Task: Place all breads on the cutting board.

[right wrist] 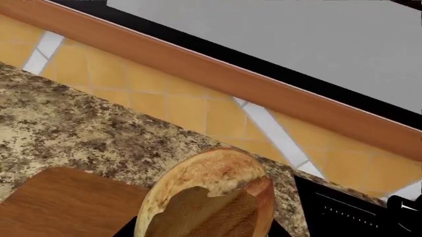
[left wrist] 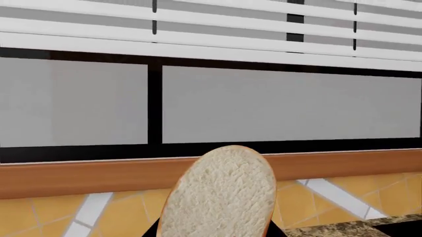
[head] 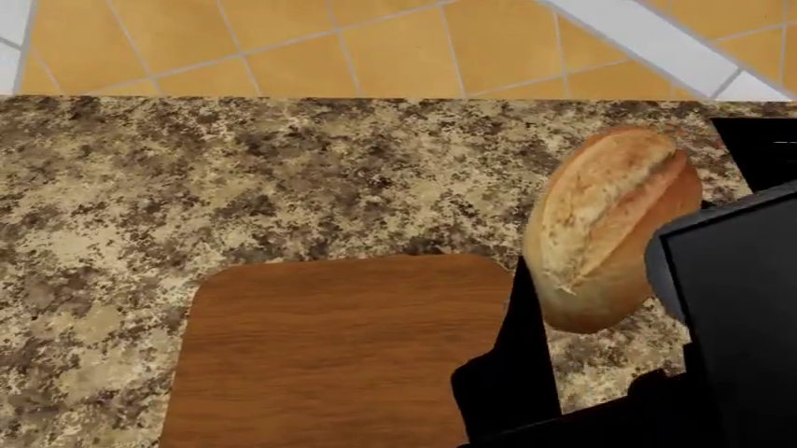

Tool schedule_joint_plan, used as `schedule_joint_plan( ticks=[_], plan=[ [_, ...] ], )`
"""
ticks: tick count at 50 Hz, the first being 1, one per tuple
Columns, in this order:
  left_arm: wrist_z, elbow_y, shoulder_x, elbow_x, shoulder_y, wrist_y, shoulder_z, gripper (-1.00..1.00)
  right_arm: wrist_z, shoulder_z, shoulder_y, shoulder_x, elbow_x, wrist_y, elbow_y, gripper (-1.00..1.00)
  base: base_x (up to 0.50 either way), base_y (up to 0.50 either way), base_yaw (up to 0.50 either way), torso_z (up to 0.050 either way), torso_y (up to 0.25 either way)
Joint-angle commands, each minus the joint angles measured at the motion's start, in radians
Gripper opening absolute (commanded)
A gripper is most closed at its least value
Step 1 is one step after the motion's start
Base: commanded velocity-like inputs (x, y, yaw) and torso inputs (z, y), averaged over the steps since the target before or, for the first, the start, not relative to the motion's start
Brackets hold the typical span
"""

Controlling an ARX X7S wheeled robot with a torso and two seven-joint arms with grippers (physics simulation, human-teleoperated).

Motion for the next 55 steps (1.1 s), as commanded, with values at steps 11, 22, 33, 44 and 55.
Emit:
schedule_joint_plan(
  ticks=[11,22,33,44,55],
  plan=[
    [0.0,-0.004,0.02,-0.028,-0.013,-0.014,-0.017,-1.0,-0.102,-0.293,0.245,-0.238,0.205,0.18,0.424,-1.0,0.0,0.0,0.0,0.0,0.0],
    [0.0,-0.008,0.023,-0.018,-0.002,-0.006,-0.013,-1.0,-0.138,-0.334,0.231,-0.256,0.213,0.21,0.484,-1.0,0.0,0.0,0.0,0.0,0.001],
    [0.001,-0.011,0.021,-0.012,0.007,0.001,-0.011,-1.0,-0.158,-0.395,0.243,-0.266,0.23,0.265,0.56,-1.0,0.0,0.0,0.0,0.0,0.0],
    [0.008,-0.016,0.017,-0.012,0.016,0.014,-0.01,-1.0,-0.155,-0.46,0.262,-0.266,0.275,0.289,0.582,-1.0,0.0,0.0,0.0,0.0,0.0],
    [0.007,-0.017,0.019,-0.012,0.018,0.015,-0.013,-1.0,-0.227,-0.432,0.28,-0.313,0.163,0.406,0.717,-1.0,0.0,0.0,0.0,0.0,0.0]
  ],
)
